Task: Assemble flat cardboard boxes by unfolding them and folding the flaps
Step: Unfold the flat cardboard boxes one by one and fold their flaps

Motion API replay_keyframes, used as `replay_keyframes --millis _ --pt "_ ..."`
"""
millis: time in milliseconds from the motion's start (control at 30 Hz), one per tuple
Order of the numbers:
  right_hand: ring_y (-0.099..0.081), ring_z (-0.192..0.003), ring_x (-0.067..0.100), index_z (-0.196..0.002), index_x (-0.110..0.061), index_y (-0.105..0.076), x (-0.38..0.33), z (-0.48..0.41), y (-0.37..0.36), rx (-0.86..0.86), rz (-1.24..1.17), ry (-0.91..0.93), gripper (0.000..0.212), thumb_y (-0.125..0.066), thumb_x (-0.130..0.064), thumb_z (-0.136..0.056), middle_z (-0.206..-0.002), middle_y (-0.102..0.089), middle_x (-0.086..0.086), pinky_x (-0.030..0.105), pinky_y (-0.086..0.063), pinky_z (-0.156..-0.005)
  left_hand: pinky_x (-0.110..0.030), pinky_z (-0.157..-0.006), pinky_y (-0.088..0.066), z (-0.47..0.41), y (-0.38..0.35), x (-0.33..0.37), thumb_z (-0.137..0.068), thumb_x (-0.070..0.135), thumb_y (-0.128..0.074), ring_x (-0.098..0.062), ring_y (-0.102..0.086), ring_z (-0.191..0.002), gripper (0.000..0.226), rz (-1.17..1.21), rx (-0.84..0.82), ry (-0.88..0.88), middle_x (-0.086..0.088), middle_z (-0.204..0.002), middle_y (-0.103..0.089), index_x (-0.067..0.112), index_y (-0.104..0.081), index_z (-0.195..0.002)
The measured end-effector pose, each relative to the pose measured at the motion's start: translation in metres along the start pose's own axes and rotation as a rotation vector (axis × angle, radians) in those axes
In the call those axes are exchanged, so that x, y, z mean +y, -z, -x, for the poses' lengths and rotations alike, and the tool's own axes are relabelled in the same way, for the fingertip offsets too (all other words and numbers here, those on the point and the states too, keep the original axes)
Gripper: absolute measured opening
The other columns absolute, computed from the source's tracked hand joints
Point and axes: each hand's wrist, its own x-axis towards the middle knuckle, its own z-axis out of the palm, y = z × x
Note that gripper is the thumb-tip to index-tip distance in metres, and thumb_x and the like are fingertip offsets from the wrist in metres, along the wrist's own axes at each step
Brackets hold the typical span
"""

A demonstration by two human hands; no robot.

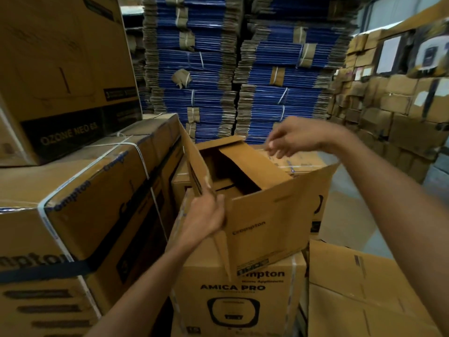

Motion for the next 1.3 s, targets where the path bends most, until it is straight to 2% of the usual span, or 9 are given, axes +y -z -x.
replay_keyframes --millis 100,200,333,500,700,867,933,1133,1300 --pt "-0.069 -0.081 0.015 -0.109 -0.012 -0.067 -0.053 -0.015 -0.041 -0.117 -0.001 -0.022 0.035 -0.055 -0.044 -0.102 -0.096 -0.069 0.004 0.03 -0.058 -0.072 -0.038 -0.063 -0.061 0.015 -0.03 0.027 -0.107 0.036 -0.035 -0.021 -0.068 -0.065 0.072 0.019 -0.03 -0.127 -0.007 -0.084 -0.068 0.02 0.01 -0.16" --pt "-0.052 -0.066 0.014 -0.086 -0.012 -0.057 -0.07 -0.026 -0.074 -0.102 0.311 -0.088 0.037 -0.064 -0.047 -0.096 -0.079 -0.055 0.001 0.027 -0.04 -0.057 -0.042 -0.064 -0.062 0.016 -0.048 0.037 -0.103 0.041 -0.044 -0.017 -0.071 -0.064 0.069 0.089 -0.061 -0.186 -0.003 -0.083 -0.072 0.021 -0.005 -0.156" --pt "-0.058 -0.081 0.022 -0.097 -0.009 -0.062 -0.048 -0.025 -0.084 0.093 0.529 -0.034 0.025 -0.075 -0.03 -0.091 -0.095 -0.059 0.005 0.035 -0.047 -0.068 -0.036 -0.077 -0.059 0.0 -0.032 0.018 -0.095 0.06 -0.049 -0.019 -0.07 -0.089 0.066 -0.111 -0.026 -0.275 0.001 -0.103 -0.073 0.037 -0.027 -0.152" --pt "-0.062 -0.093 0.025 -0.119 -0.017 -0.056 -0.036 -0.003 -0.066 0.204 0.708 0.051 0.023 -0.063 -0.02 -0.097 -0.099 -0.052 0.0 0.039 -0.051 -0.078 -0.036 -0.09 -0.059 -0.042 0.015 -0.003 -0.096 0.033 -0.066 -0.01 -0.066 -0.101 0.042 -0.118 0.12 -0.332 0.0 -0.119 -0.067 0.028 -0.054 -0.136" --pt "-0.058 -0.095 0.019 -0.125 -0.022 -0.058 0.001 0.046 -0.047 0.176 1.043 -0.021 0.026 -0.059 -0.02 -0.099 -0.101 -0.056 0.0 0.039 -0.052 -0.087 -0.055 -0.126 -0.009 -0.087 0.061 -0.014 -0.086 0.044 -0.077 -0.026 -0.009 -0.156 0.095 -0.577 0.286 -0.45 -0.004 -0.169 -0.016 0.024 -0.021 -0.16" --pt "-0.054 -0.084 0.016 -0.13 -0.025 -0.054 0.022 0.064 -0.058 0.303 0.921 -0.079 0.033 -0.06 -0.027 -0.098 -0.094 -0.053 -0.003 0.029 -0.04 -0.069 -0.045 -0.102 -0.048 -0.081 0.059 -0.015 -0.08 0.057 -0.077 -0.023 -0.065 -0.109 0.065 -0.702 0.196 -0.54 -0.004 -0.115 -0.069 0.018 -0.063 -0.13" --pt "-0.051 -0.072 0.01 -0.129 -0.023 -0.054 0.022 0.058 -0.078 0.346 0.86 -0.027 0.032 -0.06 -0.028 -0.098 -0.082 -0.051 -0.007 0.024 -0.036 -0.061 -0.034 -0.075 -0.056 -0.072 0.052 -0.009 -0.082 0.048 -0.08 -0.016 -0.064 -0.082 0.043 -0.662 0.256 -0.658 0.0 -0.093 -0.069 0.016 -0.071 -0.11" --pt "-0.07 -0.084 0.023 -0.126 -0.021 -0.059 0.006 0.036 -0.115 0.47 0.756 0.21 0.028 -0.058 -0.03 -0.099 -0.093 -0.071 0.0 0.038 -0.057 -0.071 -0.025 -0.069 -0.05 -0.025 0.014 0.028 -0.092 0.05 -0.067 -0.011 -0.062 -0.078 0.033 -0.669 0.208 -0.729 0.002 -0.091 -0.069 0.019 -0.069 -0.105" --pt "-0.064 -0.064 0.018 -0.116 -0.022 -0.062 0.014 0.049 -0.132 0.505 0.715 0.329 0.025 -0.069 -0.017 -0.093 -0.074 -0.061 -0.003 0.031 -0.044 -0.053 -0.026 -0.069 -0.048 -0.039 0.055 0.05 -0.083 0.084 -0.033 -0.014 -0.063 -0.074 0.077 -0.415 -0.486 -0.332 0.004 -0.083 -0.066 0.016 -0.069 -0.091"
